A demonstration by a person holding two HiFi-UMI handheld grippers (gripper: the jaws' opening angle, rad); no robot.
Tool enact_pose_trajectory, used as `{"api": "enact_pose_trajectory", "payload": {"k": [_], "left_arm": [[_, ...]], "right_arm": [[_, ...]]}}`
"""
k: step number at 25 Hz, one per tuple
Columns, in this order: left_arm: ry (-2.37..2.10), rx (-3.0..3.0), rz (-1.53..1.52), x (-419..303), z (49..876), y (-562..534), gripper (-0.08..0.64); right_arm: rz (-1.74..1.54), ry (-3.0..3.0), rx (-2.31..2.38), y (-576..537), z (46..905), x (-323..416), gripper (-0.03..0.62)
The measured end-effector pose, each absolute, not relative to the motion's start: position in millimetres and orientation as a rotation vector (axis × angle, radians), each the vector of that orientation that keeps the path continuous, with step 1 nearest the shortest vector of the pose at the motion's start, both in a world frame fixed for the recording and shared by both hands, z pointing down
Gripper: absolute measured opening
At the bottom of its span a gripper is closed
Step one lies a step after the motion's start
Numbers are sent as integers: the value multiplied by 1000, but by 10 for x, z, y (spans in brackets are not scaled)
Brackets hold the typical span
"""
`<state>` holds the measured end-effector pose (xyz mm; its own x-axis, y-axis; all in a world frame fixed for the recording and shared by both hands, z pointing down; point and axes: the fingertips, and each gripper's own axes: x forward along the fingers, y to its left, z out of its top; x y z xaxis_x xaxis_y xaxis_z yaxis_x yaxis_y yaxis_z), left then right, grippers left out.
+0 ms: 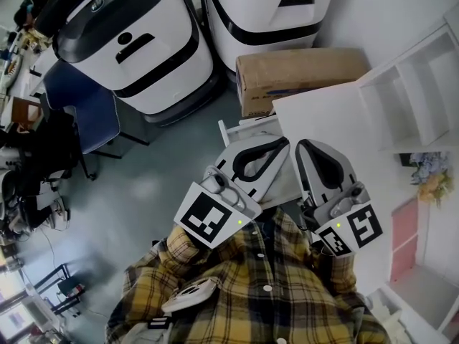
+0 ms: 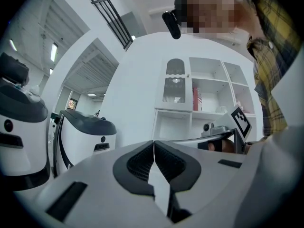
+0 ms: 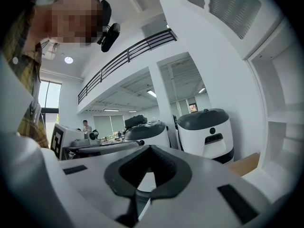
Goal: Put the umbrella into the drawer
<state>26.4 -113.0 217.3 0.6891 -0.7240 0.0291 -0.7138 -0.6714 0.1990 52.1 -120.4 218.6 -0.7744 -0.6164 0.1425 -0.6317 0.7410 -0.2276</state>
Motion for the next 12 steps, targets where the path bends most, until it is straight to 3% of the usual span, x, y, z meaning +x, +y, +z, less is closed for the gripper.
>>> {"api": "enact_pose_trajectory", "payload": {"k": [12], "left_arm": [[-1119,2744,-61,281,2161,-1062,23]], "right_arm": [[399,-2882,1035,-1154,2151,523,17]]}}
